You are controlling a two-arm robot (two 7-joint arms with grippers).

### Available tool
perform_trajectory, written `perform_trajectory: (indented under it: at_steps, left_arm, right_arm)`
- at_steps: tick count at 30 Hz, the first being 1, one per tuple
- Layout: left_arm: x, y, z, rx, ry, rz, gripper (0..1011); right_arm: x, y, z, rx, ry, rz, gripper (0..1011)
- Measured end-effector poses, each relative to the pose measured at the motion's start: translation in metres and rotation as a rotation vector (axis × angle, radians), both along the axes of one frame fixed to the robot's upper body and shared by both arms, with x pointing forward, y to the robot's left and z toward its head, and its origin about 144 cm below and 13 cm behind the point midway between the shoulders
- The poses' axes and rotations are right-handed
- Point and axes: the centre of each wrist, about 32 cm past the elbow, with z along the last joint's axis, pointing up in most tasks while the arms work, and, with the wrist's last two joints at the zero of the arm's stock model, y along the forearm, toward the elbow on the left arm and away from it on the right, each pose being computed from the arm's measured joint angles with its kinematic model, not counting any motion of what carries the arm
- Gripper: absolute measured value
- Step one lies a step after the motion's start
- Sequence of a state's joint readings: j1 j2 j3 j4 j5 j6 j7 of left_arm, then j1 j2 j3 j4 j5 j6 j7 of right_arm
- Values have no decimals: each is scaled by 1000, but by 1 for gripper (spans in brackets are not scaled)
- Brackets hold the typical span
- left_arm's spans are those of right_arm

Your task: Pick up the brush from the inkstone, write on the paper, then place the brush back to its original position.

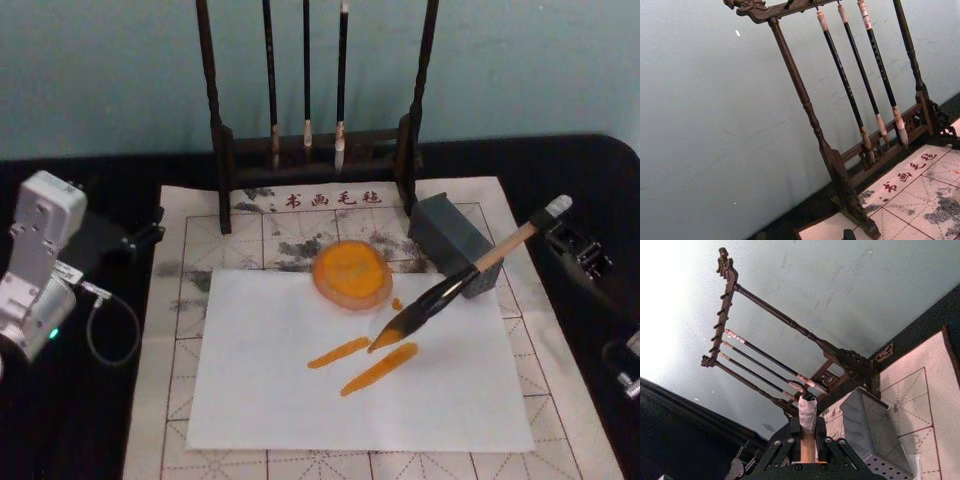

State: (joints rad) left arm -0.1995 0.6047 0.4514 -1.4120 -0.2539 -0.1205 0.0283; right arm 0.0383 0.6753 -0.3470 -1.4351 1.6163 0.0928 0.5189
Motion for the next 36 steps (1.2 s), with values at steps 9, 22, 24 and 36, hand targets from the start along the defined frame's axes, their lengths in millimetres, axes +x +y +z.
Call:
perform_trajectory:
  at_steps: [9, 22, 24, 36]
  left_arm:
    - [0, 0, 0, 0, 0, 0, 1001]
    - [0, 0, 0, 0, 0, 0, 1001]
    - [0, 0, 0, 0, 0, 0, 1001]
    - [0, 0, 0, 0, 0, 0, 1001]
  right_arm:
    - [1, 5, 0, 13, 1, 1, 198]
    - [3, 7, 0, 17, 3, -4, 198]
    - [3, 8, 0, 18, 3, -6, 198]
    - [11, 17, 4, 51, 4, -18, 198]
